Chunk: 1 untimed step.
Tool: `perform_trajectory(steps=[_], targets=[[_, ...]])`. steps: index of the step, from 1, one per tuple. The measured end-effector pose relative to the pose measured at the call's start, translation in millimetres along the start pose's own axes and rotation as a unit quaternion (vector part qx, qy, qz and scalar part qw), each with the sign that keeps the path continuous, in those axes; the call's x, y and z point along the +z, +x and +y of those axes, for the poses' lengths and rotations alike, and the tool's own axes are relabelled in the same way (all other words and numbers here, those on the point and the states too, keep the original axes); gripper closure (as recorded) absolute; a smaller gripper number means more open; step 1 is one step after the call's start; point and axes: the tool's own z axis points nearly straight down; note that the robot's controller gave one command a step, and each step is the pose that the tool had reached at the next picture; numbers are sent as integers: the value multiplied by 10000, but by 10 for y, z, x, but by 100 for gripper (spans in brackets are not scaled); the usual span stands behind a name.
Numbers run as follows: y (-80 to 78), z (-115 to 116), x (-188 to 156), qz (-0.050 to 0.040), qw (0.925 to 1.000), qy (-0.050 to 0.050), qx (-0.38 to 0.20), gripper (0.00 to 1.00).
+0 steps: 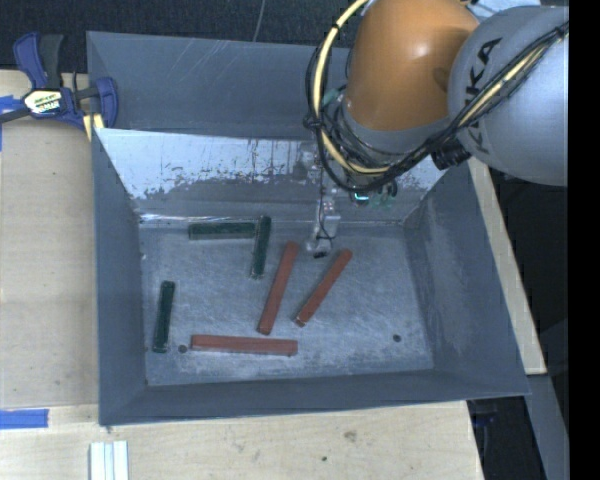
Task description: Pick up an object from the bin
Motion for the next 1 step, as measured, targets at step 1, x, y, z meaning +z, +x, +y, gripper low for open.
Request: perform_trajectory(steps=[1], targets=[[-2,-1,-22,-15,10000,-1,1,0]])
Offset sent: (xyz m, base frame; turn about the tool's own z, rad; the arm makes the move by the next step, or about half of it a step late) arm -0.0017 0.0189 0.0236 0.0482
